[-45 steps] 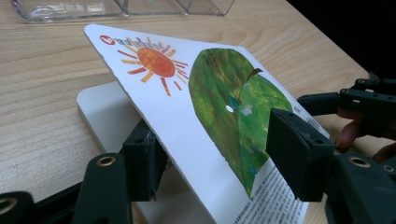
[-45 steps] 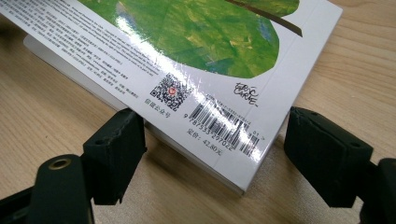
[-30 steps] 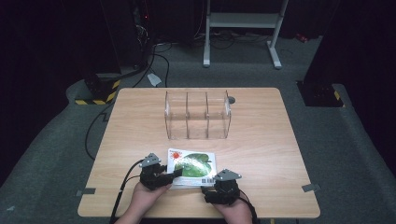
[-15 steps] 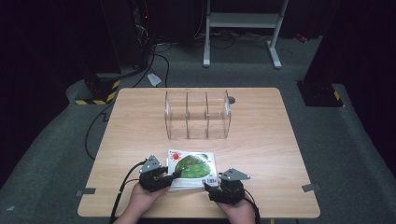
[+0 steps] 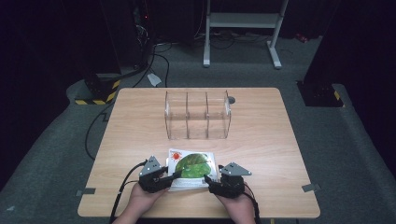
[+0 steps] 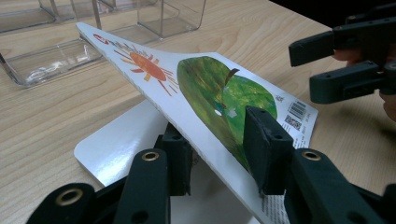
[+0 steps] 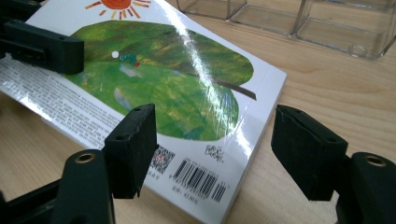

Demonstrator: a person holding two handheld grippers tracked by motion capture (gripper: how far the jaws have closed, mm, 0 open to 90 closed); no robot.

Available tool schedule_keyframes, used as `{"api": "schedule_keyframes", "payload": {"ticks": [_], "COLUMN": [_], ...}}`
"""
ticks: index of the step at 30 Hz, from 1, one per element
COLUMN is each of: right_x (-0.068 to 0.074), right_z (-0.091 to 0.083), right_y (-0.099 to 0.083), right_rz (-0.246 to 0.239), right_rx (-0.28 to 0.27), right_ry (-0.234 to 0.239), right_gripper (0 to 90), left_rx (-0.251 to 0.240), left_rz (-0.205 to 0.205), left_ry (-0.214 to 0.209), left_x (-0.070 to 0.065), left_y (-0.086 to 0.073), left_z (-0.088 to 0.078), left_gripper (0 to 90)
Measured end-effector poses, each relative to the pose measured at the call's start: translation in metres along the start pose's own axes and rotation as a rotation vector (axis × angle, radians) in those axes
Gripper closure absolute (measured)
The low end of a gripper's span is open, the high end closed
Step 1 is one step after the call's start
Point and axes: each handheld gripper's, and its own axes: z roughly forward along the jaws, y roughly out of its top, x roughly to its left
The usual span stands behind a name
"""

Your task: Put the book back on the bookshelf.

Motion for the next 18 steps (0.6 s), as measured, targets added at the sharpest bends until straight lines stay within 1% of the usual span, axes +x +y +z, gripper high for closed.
{"api": "schedule_keyframes", "payload": {"ticks": [1,2,3,4,5,6,7,8,9,11,13,15,16,17,18], "right_x": [0.0,0.0,0.0,0.0,0.0,0.0,-0.001,-0.001,-0.001,-0.003,-0.004,-0.007,-0.008,-0.009,-0.01], "right_z": [0.002,0.003,0.003,0.003,0.002,0.002,0.002,0.002,0.001,0.0,0.001,0.003,0.003,0.004,0.004], "right_y": [0.002,0.004,0.004,0.004,0.002,0.002,-0.003,-0.003,-0.005,-0.007,-0.008,-0.009,-0.009,-0.009,-0.009], "right_rz": [-0.004,-0.003,-0.001,-0.006,-0.012,-0.012,-0.032,-0.032,-0.035,-0.029,-0.005,0.025,0.056,0.07,0.072], "right_rx": [0.001,-0.006,-0.013,-0.028,-0.061,-0.061,-0.081,-0.081,-0.064,-0.061,-0.031,0.0,0.011,0.012,0.013], "right_ry": [-0.005,-0.002,0.0,0.001,0.001,0.001,-0.001,-0.001,-0.006,-0.005,-0.005,0.011,0.014,0.018,0.019], "right_gripper": [31.4,31.4,32.2,33.2,33.5,33.5,33.8,33.8,33.9,33.9,29.4,25.5,25.2,24.3,23.9], "left_rx": [0.001,0.001,-0.002,-0.007,-0.008,-0.008,-0.016,-0.016,-0.018,-0.021,-0.024,-0.029,-0.031,-0.034,-0.038], "left_rz": [0.008,0.008,0.017,0.025,0.026,0.026,0.034,0.034,0.037,0.041,0.055,0.063,0.068,0.074,0.077], "left_ry": [0.002,0.002,0.003,0.008,0.008,0.008,0.004,0.004,0.003,0.005,0.007,0.007,0.007,0.003,0.001], "left_x": [0.0,0.0,-0.001,-0.002,-0.003,-0.003,-0.003,-0.003,-0.004,-0.004,-0.005,-0.007,-0.007,-0.008,-0.008], "left_y": [0.0,0.0,0.0,0.0,0.0,0.0,0.0,0.0,0.0,0.0,0.0,0.0,0.001,0.0,0.0], "left_z": [-0.001,-0.001,-0.001,-0.002,-0.002,-0.002,-0.002,-0.002,-0.003,-0.003,-0.004,-0.005,-0.005,-0.006,-0.006], "left_gripper": [62.8,62.9,62.9,62.9,62.9,63.0,63.0,63.0,63.1,63.1,63.3,63.5,63.6,63.7,63.7]}}
